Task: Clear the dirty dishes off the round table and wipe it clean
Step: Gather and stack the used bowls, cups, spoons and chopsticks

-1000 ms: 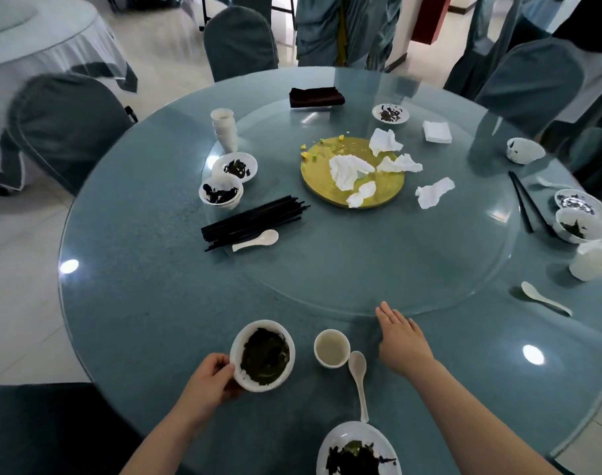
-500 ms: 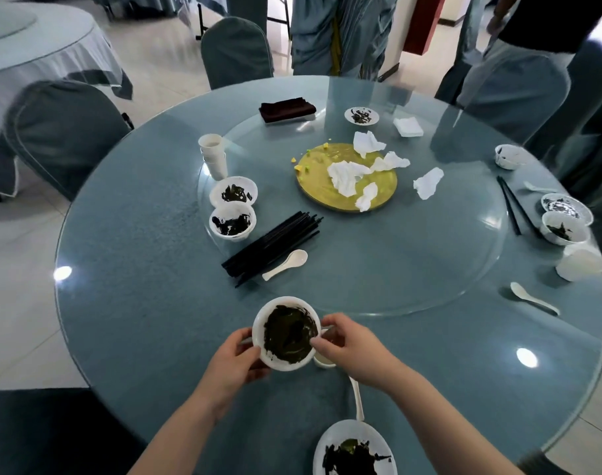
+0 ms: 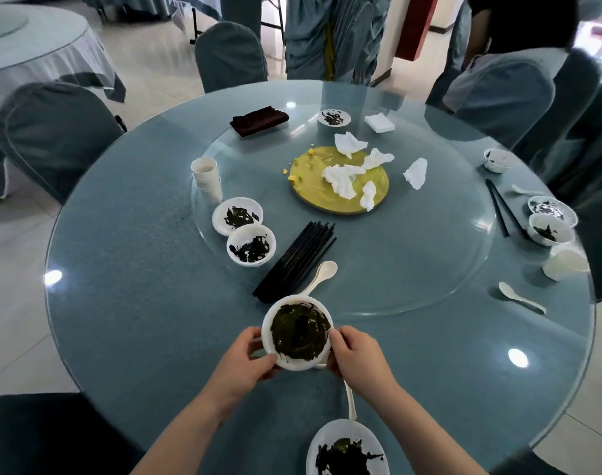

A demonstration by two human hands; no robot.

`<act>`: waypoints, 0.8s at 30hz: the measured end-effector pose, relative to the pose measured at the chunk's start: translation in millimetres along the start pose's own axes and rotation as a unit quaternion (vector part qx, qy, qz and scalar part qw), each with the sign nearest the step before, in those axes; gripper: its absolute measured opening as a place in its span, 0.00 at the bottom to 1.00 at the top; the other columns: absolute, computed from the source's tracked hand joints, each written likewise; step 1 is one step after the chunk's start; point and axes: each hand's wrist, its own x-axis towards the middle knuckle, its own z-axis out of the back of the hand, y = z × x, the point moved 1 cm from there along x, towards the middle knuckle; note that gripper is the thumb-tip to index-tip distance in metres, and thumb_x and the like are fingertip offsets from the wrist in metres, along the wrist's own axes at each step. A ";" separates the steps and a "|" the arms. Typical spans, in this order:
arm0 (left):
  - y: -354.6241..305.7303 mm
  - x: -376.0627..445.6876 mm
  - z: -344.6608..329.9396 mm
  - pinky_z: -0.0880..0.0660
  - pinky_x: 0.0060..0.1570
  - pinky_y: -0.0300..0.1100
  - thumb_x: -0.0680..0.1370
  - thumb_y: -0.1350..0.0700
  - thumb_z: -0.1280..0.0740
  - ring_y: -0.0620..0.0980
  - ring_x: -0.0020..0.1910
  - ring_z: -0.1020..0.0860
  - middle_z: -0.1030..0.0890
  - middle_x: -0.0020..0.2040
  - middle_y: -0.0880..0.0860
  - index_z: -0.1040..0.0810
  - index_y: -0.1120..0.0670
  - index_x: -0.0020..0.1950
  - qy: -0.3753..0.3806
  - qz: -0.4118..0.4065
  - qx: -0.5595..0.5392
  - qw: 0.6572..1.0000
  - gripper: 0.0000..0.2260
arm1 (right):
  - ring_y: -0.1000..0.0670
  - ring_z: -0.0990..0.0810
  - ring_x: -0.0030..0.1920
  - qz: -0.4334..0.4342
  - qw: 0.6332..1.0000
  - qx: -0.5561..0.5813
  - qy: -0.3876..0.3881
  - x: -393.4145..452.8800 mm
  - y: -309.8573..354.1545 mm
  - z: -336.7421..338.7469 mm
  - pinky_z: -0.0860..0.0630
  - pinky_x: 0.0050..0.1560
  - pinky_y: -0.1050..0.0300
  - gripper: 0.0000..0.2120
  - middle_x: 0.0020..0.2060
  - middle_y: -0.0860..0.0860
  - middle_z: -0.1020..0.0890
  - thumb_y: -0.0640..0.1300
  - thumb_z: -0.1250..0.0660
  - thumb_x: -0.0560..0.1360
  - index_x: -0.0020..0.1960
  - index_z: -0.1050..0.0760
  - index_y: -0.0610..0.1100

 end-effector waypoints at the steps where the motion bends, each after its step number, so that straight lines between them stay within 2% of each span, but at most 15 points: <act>1: -1.9 -0.7 -1.3 0.19 0.48 0.43 0.75 0.62 0.30 0.51 0.48 0.16 0.22 0.58 0.49 0.25 0.50 0.58 0.006 -0.003 0.012 1.000 0.14 | 0.53 0.25 0.28 0.001 1.000 0.004 -0.003 -0.1 -2.1 1.9 0.22 0.39 0.47 0.18 0.27 0.50 0.21 0.49 0.42 0.79 0.36 0.30 0.39; 3: -4.2 -0.5 -3.0 0.19 0.48 0.43 0.75 0.62 0.29 0.50 0.48 0.16 0.23 0.59 0.47 0.27 0.49 0.58 0.018 -0.003 0.028 0.999 0.15 | 0.52 0.25 0.30 0.006 1.000 0.009 -0.004 -0.4 -4.8 6.4 0.22 0.40 0.46 0.17 0.28 0.49 0.21 0.50 0.41 0.80 0.36 0.30 0.42; 6: -5.3 0.7 -6.3 0.19 0.50 0.46 0.74 0.64 0.29 0.52 0.49 0.17 0.23 0.60 0.47 0.30 0.45 0.60 0.037 -0.004 0.034 0.999 0.21 | 0.49 0.20 0.37 0.026 0.999 0.020 -0.015 1.7 -9.7 12.0 0.22 0.44 0.49 0.05 0.37 0.50 0.18 0.51 0.39 0.80 0.48 0.25 0.52; 8: -4.2 0.9 -9.2 0.19 0.48 0.45 0.73 0.65 0.29 0.53 0.49 0.18 0.24 0.60 0.48 0.32 0.44 0.62 0.044 -0.007 0.052 0.998 0.25 | 0.46 0.19 0.40 0.030 0.999 0.044 -0.011 5.6 -13.6 13.9 0.20 0.44 0.49 0.04 0.38 0.50 0.18 0.51 0.37 0.79 0.53 0.26 0.58; 12: -3.4 1.3 -14.8 0.21 0.48 0.41 0.72 0.62 0.27 0.49 0.50 0.18 0.25 0.61 0.44 0.35 0.40 0.64 0.047 -0.021 0.091 0.995 0.29 | 0.52 0.22 0.32 0.032 0.999 0.034 -0.003 10.7 -14.6 19.6 0.20 0.41 0.49 0.03 0.35 0.48 0.19 0.48 0.37 0.79 0.48 0.25 0.52; 15: -4.3 4.0 -21.8 0.23 0.50 0.38 0.69 0.60 0.25 0.45 0.52 0.20 0.27 0.61 0.41 0.39 0.37 0.65 0.061 -0.035 0.124 0.990 0.34 | 0.53 0.23 0.28 0.022 0.999 0.023 -0.017 14.3 -14.3 21.1 0.21 0.38 0.47 0.11 0.32 0.47 0.20 0.51 0.38 0.80 0.43 0.26 0.46; 19: -5.3 11.1 -28.6 0.24 0.59 0.40 0.66 0.57 0.24 0.43 0.60 0.25 0.28 0.62 0.42 0.41 0.32 0.65 0.058 -0.066 0.147 0.985 0.38 | 0.52 0.22 0.29 0.030 0.997 -0.050 -0.053 19.0 -11.6 21.7 0.22 0.37 0.47 0.21 0.29 0.46 0.20 0.57 0.41 0.79 0.38 0.29 0.41; 21: -6.8 14.9 -30.4 0.25 0.59 0.40 0.66 0.58 0.25 0.41 0.61 0.26 0.30 0.63 0.40 0.41 0.30 0.64 0.050 -0.082 0.155 0.983 0.38 | 0.51 0.21 0.31 0.032 0.997 -0.054 -0.052 23.9 -12.3 23.7 0.22 0.39 0.47 0.20 0.29 0.48 0.20 0.57 0.41 0.80 0.38 0.28 0.43; 24: -9.7 23.1 -32.9 0.26 0.60 0.39 0.66 0.59 0.27 0.39 0.62 0.28 0.32 0.62 0.38 0.40 0.27 0.62 0.041 -0.109 0.169 0.979 0.38 | 0.52 0.21 0.36 0.042 0.998 -0.046 -0.001 30.4 -13.7 26.2 0.22 0.39 0.52 0.09 0.34 0.51 0.20 0.56 0.39 0.79 0.46 0.26 0.53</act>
